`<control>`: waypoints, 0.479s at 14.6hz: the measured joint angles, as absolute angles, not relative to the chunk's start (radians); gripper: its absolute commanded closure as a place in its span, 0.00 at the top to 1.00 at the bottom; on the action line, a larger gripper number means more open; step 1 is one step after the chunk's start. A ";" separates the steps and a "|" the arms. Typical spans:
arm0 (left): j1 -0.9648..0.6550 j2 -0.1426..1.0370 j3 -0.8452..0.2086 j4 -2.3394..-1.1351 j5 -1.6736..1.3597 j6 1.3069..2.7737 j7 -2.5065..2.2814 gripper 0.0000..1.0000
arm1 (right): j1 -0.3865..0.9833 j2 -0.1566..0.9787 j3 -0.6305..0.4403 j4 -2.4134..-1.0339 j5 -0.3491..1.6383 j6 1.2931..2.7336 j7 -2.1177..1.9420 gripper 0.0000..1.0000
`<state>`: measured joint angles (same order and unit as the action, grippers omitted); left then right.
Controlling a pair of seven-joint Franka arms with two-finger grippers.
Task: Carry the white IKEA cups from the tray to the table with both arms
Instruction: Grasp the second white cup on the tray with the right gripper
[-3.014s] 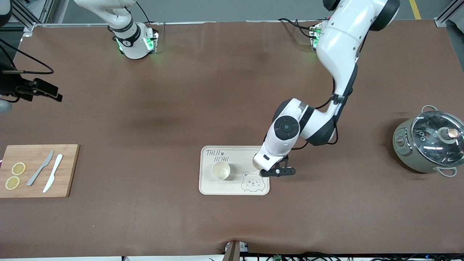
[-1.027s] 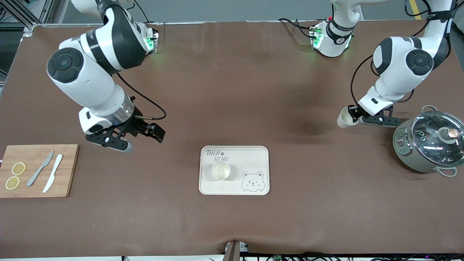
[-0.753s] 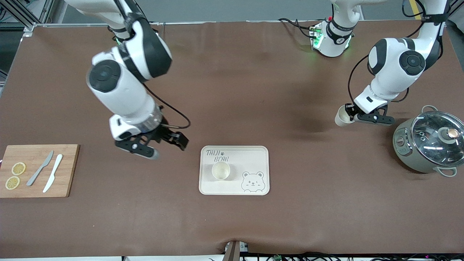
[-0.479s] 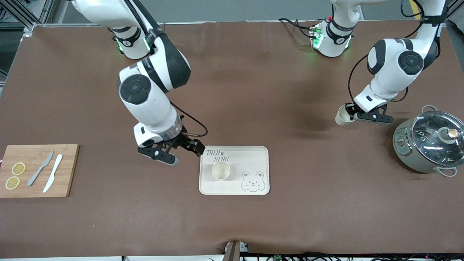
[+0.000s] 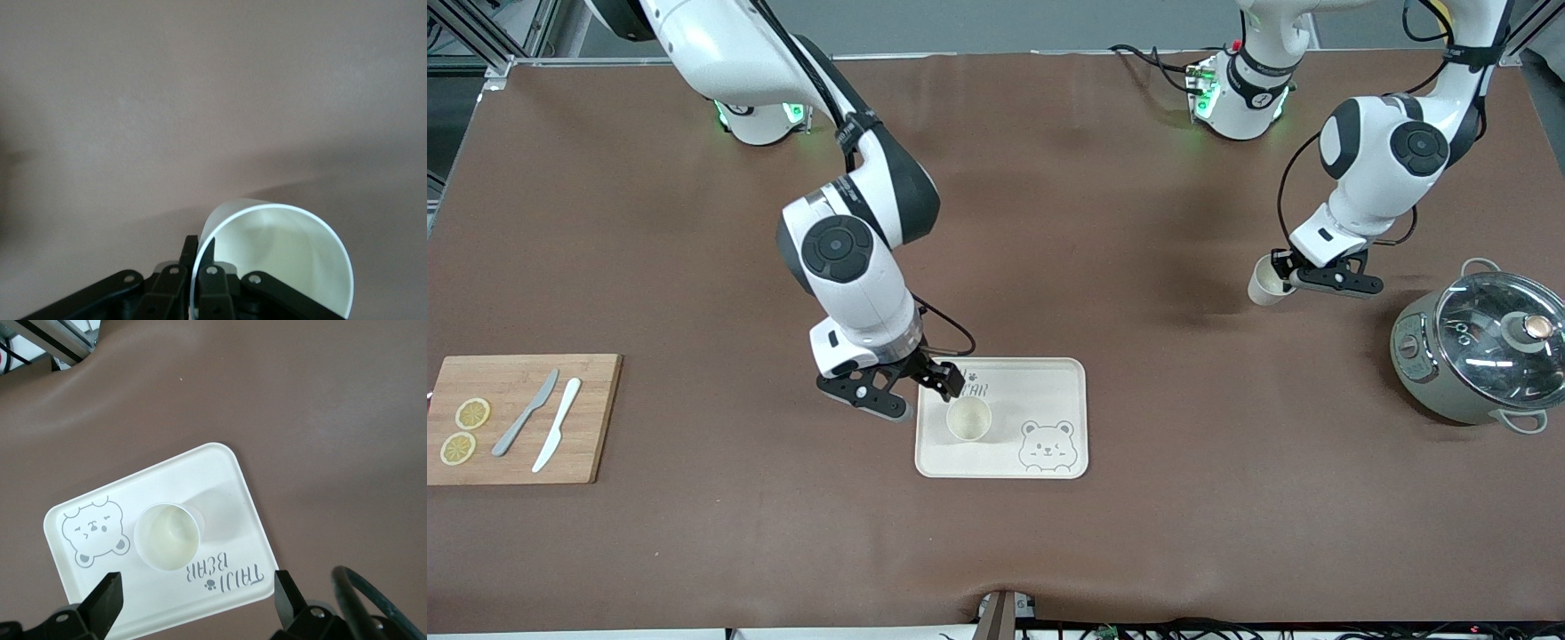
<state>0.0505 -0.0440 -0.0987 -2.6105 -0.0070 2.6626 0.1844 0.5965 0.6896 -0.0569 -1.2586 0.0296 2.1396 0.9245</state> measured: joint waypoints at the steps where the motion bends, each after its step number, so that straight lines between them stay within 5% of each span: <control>1: 0.050 -0.040 -0.099 -2.621 -0.007 2.675 0.193 0.00 | 0.598 0.711 -0.057 -1.258 0.029 2.168 0.925 1.00; 7: 0.051 0.030 -0.099 -2.640 -0.007 2.780 0.206 0.00 | 0.606 0.843 -0.057 -1.252 0.029 2.315 0.925 1.00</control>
